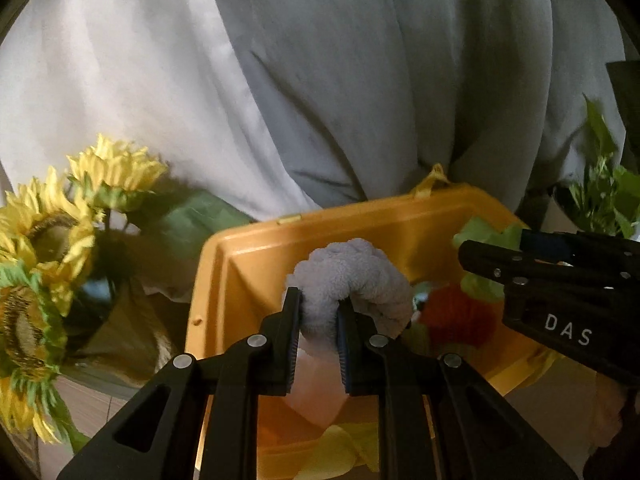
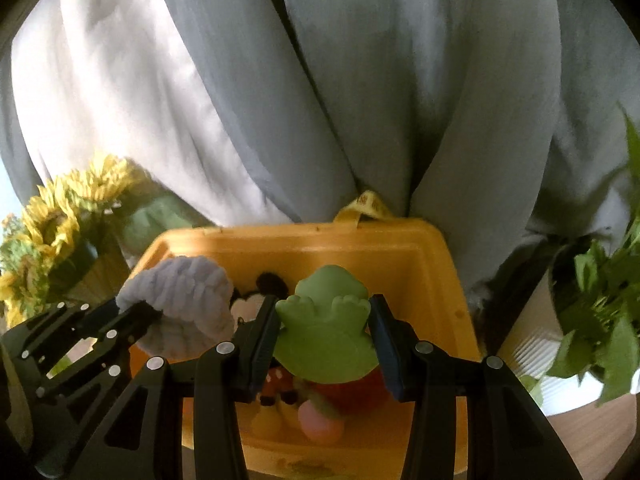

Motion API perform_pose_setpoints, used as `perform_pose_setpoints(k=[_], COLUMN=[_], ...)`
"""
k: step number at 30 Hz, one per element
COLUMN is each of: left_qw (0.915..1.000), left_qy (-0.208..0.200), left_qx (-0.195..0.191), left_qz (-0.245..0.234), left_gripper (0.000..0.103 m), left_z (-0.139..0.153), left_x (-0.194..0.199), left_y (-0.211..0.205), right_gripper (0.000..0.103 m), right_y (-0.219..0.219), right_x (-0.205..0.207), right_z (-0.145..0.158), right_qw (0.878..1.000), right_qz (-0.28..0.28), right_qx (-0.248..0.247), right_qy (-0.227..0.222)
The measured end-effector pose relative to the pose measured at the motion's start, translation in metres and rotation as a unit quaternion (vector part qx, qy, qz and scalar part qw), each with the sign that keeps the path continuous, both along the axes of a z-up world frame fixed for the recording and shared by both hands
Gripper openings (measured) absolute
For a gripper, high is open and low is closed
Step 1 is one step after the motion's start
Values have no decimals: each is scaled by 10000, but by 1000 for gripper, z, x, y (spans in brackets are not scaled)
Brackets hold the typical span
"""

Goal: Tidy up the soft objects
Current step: 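Open both tools to drop the scrunchie and frog sponge into the crate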

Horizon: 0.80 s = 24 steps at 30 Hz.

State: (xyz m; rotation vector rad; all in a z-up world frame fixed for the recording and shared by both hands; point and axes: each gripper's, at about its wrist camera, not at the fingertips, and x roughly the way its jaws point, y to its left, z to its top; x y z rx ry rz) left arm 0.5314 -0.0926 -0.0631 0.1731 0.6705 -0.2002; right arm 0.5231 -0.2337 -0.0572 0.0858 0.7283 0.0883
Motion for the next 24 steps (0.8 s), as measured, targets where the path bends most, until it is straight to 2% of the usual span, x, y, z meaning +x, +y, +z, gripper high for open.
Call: perform_pose_setpoints(k=[3,6,10,16,19,21,22,24], left_qw=[10000,9999,9998,9995,9995,9994,9994,9990], left_qy=[33,115,219,265,182,93,46,-131], left_qx=[54,47,13,-82,-75,-145,-157,-105], left_qz=[-46,-39,-30,137,246,285,306,415], left_gripper=[21,33,44,63,68,71,77,81], left_z=[-3,-5,-5,5,15,24,28,36], left_x=[-1,0,0,-12,-25,-37,-42,-50], left_y=[-3,-2,0,9,15,21,23,24], right_gripper=[47,47,63,63,63,68,70,71], right_y=[0,0,0,0,-2,-1,0,2], right_x=[4,6,4,-8,-22,-34,-41,-55], right_z=[-8,-13,-14,-5,4,10,14,22], right_qw=[9999,9996,9996,9997,9997,9994,9992,9987], right_qz=[11,29,7,-85,-140,-215,-244,-267], right_qx=[51,40,-26,-133,-186,-275,-308,-361], right_qy=[153,264,274,168,66,-40,-100,-229])
